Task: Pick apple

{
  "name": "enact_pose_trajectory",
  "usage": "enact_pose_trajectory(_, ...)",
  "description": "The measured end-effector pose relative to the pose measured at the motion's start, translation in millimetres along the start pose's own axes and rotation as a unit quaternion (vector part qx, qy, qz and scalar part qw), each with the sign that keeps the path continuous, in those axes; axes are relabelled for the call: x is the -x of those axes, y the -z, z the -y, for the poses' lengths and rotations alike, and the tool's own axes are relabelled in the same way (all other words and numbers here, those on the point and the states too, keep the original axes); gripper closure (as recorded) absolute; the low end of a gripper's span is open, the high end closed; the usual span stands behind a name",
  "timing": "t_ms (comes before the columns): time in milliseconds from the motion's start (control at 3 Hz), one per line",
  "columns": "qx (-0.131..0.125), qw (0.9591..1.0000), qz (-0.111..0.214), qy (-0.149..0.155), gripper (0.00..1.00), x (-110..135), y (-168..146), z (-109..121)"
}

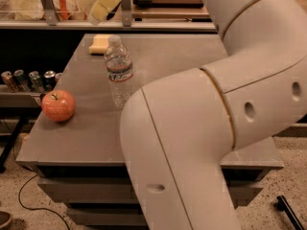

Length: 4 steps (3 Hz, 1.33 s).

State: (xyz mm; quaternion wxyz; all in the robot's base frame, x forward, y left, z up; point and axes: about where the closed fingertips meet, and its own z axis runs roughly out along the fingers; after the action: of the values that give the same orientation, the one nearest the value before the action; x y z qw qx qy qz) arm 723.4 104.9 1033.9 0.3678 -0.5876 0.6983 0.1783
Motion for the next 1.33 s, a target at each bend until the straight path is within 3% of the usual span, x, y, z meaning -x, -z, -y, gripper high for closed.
enact_pose_trajectory(333,0.02,0.9995,-0.02,0.016,0.0,-5.0,-3.0,-21.1)
enact_pose_trajectory(667,0.068,0.9956,-0.047,0.043,0.0,-2.3,-31.8,-53.1)
enact_pose_trajectory(1333,0.134,0.9812,-0.088,0.107,0.0,25.9,-83.4,-110.6)
